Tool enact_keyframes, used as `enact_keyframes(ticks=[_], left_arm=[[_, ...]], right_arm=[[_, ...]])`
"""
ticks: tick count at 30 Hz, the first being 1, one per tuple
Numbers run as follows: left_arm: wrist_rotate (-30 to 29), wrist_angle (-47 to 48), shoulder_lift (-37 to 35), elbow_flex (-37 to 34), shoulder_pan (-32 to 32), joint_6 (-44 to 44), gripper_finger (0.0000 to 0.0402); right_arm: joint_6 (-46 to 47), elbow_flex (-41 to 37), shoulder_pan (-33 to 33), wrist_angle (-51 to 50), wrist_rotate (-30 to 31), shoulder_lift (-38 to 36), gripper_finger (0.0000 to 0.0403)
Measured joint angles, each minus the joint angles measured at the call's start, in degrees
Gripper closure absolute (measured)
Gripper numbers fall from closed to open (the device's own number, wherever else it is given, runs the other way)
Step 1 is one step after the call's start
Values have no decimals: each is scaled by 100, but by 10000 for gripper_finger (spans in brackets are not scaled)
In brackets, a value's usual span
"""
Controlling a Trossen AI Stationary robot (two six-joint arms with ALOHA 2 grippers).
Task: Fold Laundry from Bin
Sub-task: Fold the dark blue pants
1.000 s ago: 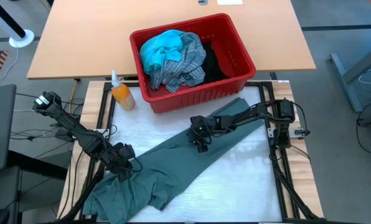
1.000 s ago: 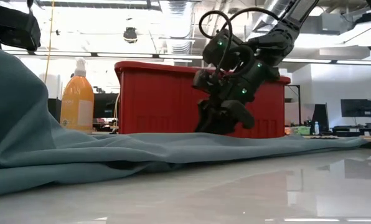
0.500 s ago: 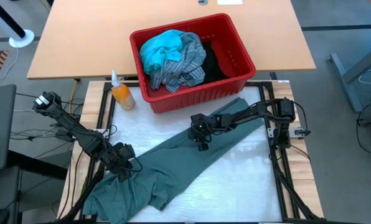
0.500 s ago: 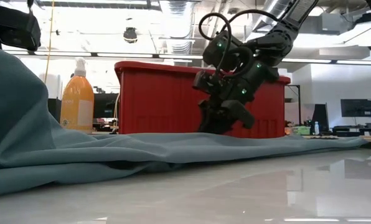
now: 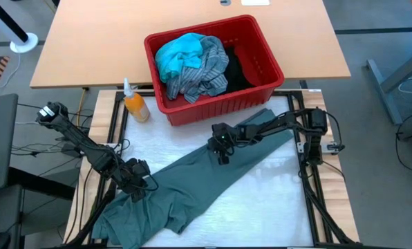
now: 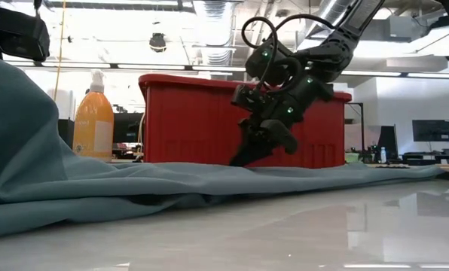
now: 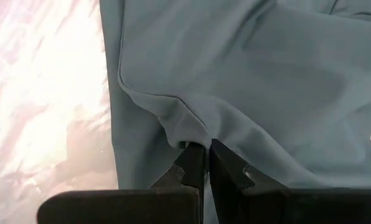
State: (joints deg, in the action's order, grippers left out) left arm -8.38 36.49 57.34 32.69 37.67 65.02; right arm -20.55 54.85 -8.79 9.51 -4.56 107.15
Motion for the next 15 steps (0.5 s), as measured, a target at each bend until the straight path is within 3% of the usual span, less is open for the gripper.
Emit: enact_keyframes(ticks=[12,15], left_arm=[[374,0,0,0,0,106,402],[456,0,0,0,0,106,402]], right_arm=[[489,2,-74,-151,371,0,377],[554,2,-62,-131,432,0,359]])
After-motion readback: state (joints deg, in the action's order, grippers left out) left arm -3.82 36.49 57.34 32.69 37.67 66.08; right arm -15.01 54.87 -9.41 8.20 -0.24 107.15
